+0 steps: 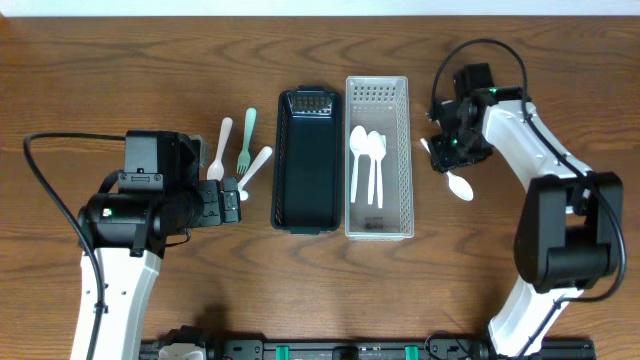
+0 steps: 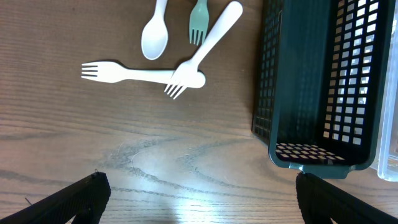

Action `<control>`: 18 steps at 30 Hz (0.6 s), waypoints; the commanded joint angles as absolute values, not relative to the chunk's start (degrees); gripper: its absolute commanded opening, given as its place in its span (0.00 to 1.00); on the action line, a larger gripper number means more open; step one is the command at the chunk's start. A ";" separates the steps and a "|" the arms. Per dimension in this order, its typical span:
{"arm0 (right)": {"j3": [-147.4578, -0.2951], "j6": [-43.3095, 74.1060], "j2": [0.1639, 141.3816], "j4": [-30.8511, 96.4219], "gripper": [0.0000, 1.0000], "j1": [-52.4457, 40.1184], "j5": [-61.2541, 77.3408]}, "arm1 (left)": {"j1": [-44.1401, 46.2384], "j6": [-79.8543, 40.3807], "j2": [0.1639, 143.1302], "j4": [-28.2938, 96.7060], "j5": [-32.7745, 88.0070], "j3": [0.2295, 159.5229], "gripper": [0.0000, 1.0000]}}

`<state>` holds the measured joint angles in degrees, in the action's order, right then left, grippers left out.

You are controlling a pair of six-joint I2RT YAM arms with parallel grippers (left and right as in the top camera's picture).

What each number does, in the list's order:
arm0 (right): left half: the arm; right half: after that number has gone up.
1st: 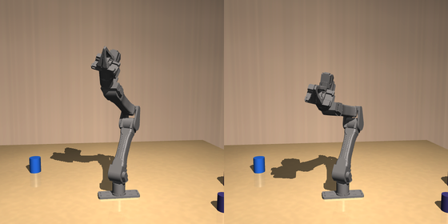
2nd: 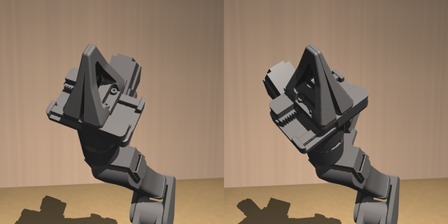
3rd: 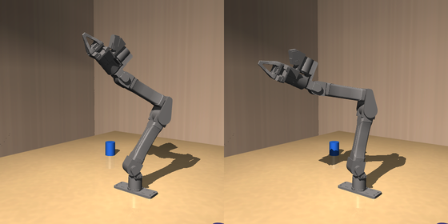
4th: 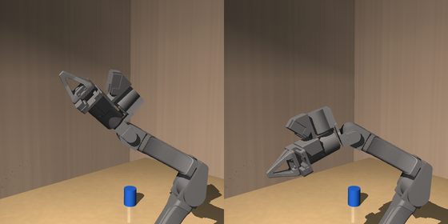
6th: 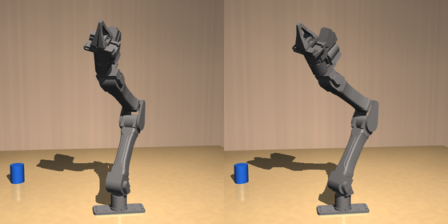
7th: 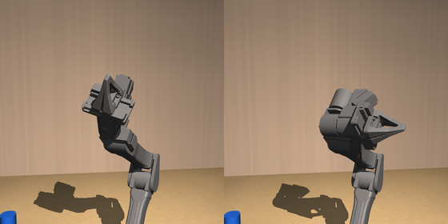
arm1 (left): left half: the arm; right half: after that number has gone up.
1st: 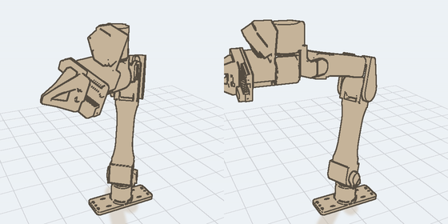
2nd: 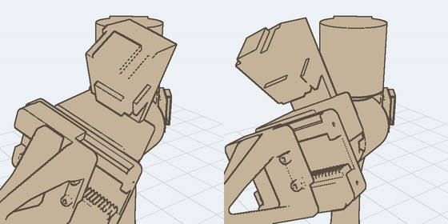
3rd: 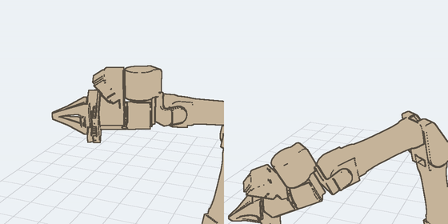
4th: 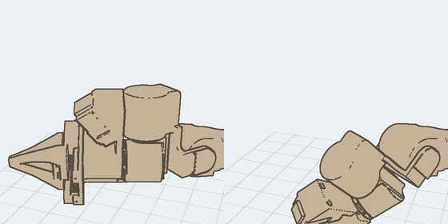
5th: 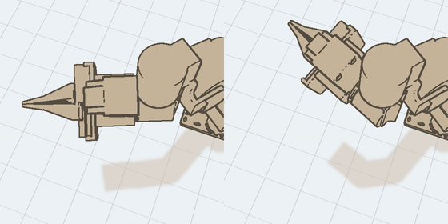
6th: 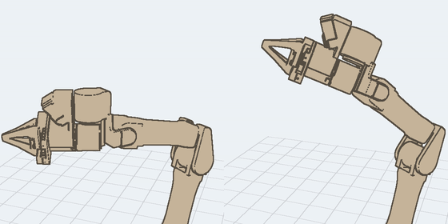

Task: Pack container
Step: 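Grasp the last white spoon by its handle with the right gripper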

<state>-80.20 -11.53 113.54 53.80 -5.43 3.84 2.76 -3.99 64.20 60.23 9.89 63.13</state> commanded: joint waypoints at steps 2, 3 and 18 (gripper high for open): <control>-79.83 -12.91 116.60 54.59 0.46 -5.80 3.22 | 2.52 -3.03 64.40 60.40 9.17 63.99 0.98; -79.83 -12.91 117.12 54.72 0.45 -5.82 3.20 | 2.52 -3.03 64.40 60.40 9.17 63.99 0.98; -81.17 -4.29 116.90 56.64 0.02 -5.43 -5.13 | 2.52 -3.03 64.40 60.40 9.17 63.99 0.98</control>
